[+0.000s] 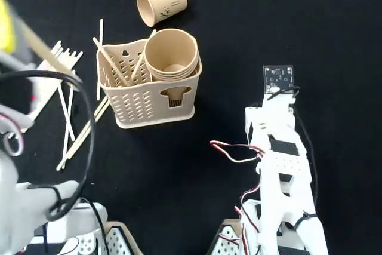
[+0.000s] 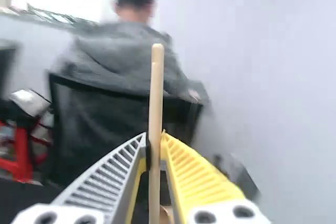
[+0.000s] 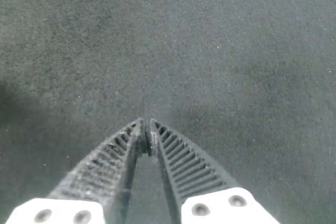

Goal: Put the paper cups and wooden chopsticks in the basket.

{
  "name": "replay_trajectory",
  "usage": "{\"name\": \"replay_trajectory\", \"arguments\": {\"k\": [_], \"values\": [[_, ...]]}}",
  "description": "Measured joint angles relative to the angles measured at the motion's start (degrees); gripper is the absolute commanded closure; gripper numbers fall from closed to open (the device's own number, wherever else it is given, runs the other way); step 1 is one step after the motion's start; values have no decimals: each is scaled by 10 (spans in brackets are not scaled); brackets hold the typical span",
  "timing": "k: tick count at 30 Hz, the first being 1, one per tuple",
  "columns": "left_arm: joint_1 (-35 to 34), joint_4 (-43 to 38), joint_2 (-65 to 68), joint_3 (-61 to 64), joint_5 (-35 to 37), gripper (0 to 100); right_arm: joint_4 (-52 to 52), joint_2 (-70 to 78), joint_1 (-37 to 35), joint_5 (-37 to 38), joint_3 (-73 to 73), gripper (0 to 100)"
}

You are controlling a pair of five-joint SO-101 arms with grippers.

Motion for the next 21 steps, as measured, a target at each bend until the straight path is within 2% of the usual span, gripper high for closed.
{"name": "replay_trajectory", "arguments": {"k": [6,21], "values": [[76,0,12,45,13,971,0,0,0,0,0,986],[72,-46,211,-23,42,971,0,0,0,0,0,986]]}}
